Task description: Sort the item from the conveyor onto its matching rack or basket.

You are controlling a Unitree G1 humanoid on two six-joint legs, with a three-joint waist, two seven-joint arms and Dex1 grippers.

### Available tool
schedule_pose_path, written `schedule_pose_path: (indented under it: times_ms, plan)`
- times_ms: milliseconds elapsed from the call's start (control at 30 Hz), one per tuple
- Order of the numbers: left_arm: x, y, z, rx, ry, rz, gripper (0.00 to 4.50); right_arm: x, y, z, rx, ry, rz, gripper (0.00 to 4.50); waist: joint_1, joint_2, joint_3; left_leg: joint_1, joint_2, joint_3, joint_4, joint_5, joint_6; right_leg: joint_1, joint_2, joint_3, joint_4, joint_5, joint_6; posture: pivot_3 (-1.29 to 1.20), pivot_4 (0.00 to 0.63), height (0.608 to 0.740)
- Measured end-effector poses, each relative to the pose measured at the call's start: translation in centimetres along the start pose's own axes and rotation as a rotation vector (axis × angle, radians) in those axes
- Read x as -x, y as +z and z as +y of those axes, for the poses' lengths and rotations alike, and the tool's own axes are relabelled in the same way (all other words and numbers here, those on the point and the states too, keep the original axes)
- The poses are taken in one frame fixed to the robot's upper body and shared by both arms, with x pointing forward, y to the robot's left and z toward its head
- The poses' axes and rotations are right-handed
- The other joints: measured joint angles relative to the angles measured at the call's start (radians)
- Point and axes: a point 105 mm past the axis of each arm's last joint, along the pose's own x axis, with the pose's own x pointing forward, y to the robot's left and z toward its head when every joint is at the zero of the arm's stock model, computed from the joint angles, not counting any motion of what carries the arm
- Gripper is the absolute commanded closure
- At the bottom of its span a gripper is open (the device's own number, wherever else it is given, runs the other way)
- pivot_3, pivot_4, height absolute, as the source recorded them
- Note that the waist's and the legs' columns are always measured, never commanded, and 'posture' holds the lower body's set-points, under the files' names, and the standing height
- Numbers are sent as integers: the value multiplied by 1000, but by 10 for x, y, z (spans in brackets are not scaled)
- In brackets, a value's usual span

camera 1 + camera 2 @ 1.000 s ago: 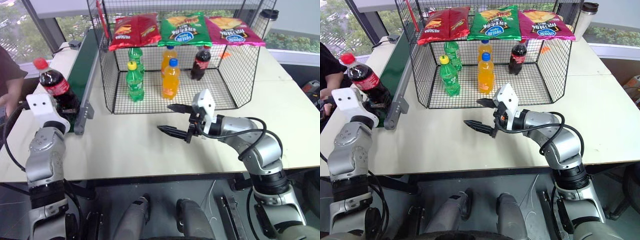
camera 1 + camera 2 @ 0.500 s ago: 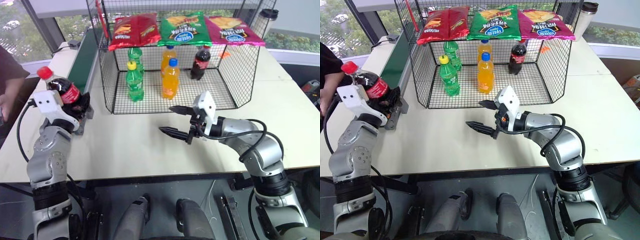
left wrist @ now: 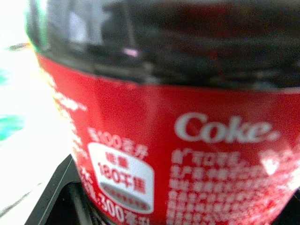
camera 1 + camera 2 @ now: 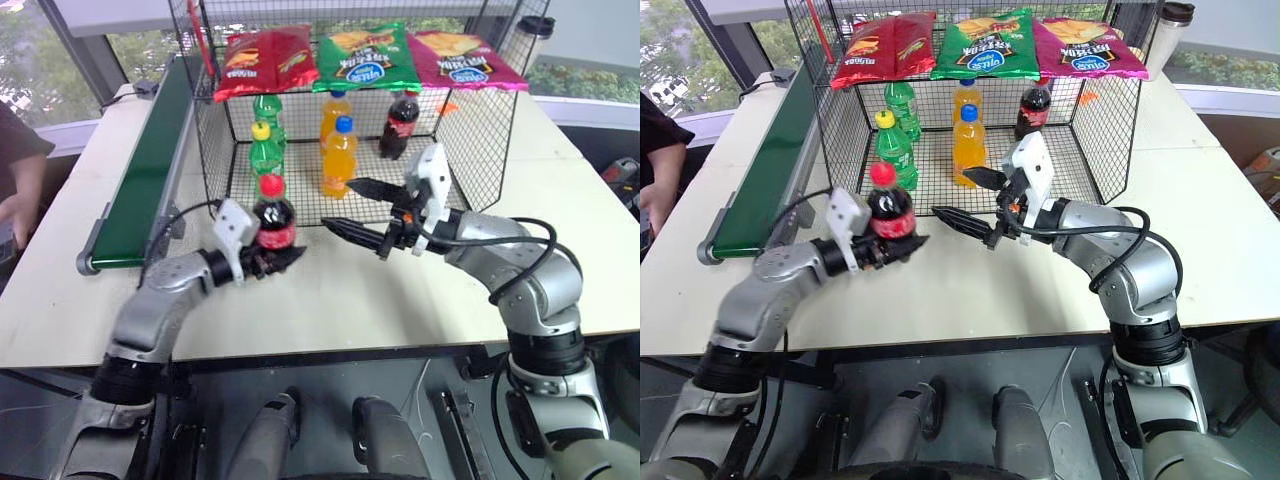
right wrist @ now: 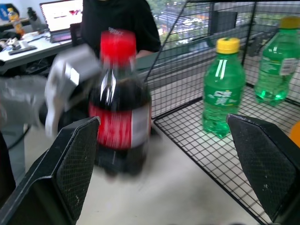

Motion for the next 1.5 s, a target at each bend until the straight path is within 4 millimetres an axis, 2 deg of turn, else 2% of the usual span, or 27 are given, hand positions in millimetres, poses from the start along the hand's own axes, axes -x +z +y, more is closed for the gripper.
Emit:
schedule_pose_path:
  times_ms: [167, 467, 567, 700, 733, 1000, 1033, 1067, 1100, 1267, 1367, 1467, 1500]
  plan:
    - [-30, 14, -21, -93, -143, -54, 1619, -2, 3, 4, -1, 7, -8, 0, 1, 0, 0, 0, 0, 0, 0, 0, 0, 0, 0, 0, 0, 0, 0, 0, 150, 738]
    - [-47, 15, -37, -137, -226, -77, 1619, -3, 4, 8, -6, 18, -5, 0, 0, 0, 0, 0, 0, 0, 0, 1, 2, 0, 0, 0, 0, 0, 0, 0, 150, 738]
    - [-51, 15, -40, -141, -232, -87, 1619, -3, 4, 8, -6, 19, -4, 856, 1, 0, 0, 0, 0, 0, 1, 1, 2, 0, 0, 0, 0, 0, 0, 0, 150, 738]
    - [-54, 12, -41, -119, -228, -86, 1619, -6, 5, 16, 2, 56, -9, 2958, 1, 0, 0, 0, 0, 0, 1, 1, 2, 0, 0, 0, 0, 0, 1, 0, 150, 738]
    - [-55, 11, -41, -113, -228, -84, 1619, -5, 5, 15, 10, 51, -3, 3287, 0, 0, 0, 0, 0, 0, 1, 1, 2, 0, 0, 0, 0, 0, 1, 0, 150, 738]
    - [-59, 12, -41, -103, -217, -93, 1619, -4, 5, 14, 15, 42, 1, 3310, 1, 0, 0, 0, 0, 0, 1, 1, 2, 1, 0, 0, 0, 0, 1, 0, 150, 738]
    - [-59, 12, -41, -102, -215, -94, 567, -4, 5, 13, 16, 39, 0, 3310, 1, 0, 0, 0, 0, 0, 1, 2, 2, 1, 0, 0, 0, 0, 1, 0, 150, 738]
    - [-59, 13, -40, -105, -210, -95, 110, -4, 5, 12, 13, 33, 1, 3310, 1, 0, 0, 0, 0, 0, 1, 2, 2, 1, 0, -1, 0, 0, 1, 0, 150, 738]
    - [-60, 16, -40, -109, -206, -104, 20, -4, 3, 11, 3, 28, 8, 3310, 1, 0, 0, 0, 0, 0, 2, 2, 3, 1, 0, -1, 0, 0, 1, 0, 150, 738]
    - [-55, 24, -39, -124, -220, -113, 20, -3, 0, 7, -2, 10, 28, 3310, 0, 0, 0, 0, 0, 0, 1, 2, 3, 1, 1, -1, 1, 0, 1, 0, 150, 738]
    - [-49, 19, -38, -125, -206, -90, 20, -1, -1, -3, 0, -24, 42, 3310, -2, 0, 0, 0, 0, 0, 2, 2, 3, 1, 1, -1, 1, 0, 1, 0, 150, 738]
    - [-35, 7, -32, -115, -161, -36, 20, 0, 6, -26, 26, -117, 33, 3310, -4, 0, 0, 1, 0, 0, 1, 2, 3, 1, 1, 0, 2, 0, 1, 0, 150, 738]
    - [-29, 3, -31, -107, -149, -17, 20, 3, 10, -41, 42, -187, 24, 3310, -2, 1, 0, 1, 0, 0, 1, 2, 3, 1, 1, 0, 2, 0, 0, 0, 150, 738]
